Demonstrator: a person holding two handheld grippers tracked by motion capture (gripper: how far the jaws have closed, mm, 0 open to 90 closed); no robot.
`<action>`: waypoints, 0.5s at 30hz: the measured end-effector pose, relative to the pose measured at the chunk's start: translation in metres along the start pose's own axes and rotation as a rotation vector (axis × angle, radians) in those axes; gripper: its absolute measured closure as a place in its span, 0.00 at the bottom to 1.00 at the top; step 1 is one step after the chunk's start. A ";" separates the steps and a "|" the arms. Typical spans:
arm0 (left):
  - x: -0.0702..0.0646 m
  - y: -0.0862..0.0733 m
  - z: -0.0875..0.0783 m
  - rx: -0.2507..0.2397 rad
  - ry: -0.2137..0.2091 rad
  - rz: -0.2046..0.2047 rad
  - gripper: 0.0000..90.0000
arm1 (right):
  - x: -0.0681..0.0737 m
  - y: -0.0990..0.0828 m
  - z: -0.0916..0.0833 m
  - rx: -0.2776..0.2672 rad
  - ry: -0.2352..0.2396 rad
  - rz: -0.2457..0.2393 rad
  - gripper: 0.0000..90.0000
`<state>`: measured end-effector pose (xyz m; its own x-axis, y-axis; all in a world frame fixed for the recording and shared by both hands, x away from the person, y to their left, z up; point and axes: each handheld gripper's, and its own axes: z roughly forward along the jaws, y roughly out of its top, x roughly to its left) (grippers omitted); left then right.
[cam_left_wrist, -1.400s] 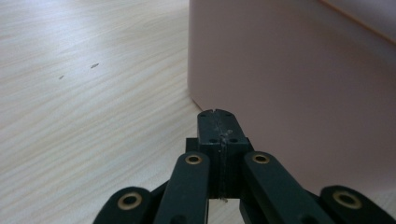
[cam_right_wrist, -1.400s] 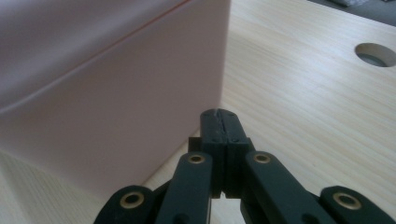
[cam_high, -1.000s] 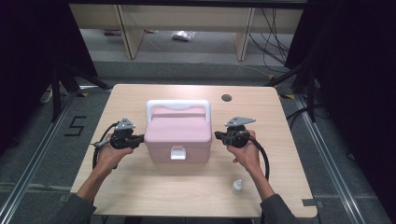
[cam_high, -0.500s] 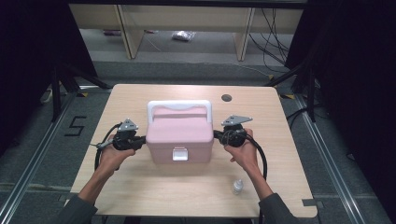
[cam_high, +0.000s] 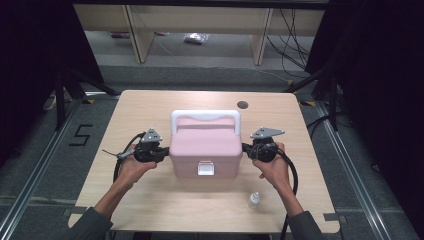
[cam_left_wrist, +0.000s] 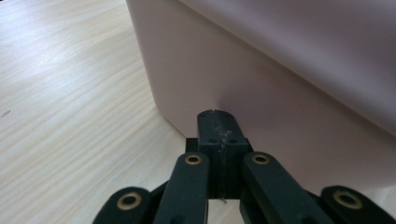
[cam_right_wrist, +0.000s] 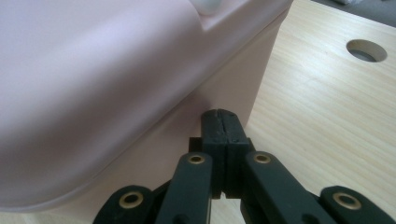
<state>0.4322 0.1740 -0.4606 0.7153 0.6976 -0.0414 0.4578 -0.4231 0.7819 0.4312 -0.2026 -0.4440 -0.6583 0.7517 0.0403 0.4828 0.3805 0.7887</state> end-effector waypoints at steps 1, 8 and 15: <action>-0.003 0.002 0.002 0.000 -0.001 0.002 1.00 | -0.003 -0.001 -0.001 -0.004 0.002 -0.016 1.00; -0.013 0.010 0.009 0.011 -0.012 0.041 1.00 | -0.007 -0.008 -0.012 0.003 -0.017 0.034 1.00; -0.016 0.013 0.014 0.002 -0.010 0.036 1.00 | -0.010 -0.013 -0.018 -0.013 -0.042 -0.009 1.00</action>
<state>0.4341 0.1491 -0.4581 0.7365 0.6761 -0.0196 0.4329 -0.4489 0.7817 0.4210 -0.2250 -0.4439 -0.6380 0.7700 0.0077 0.4694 0.3809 0.7966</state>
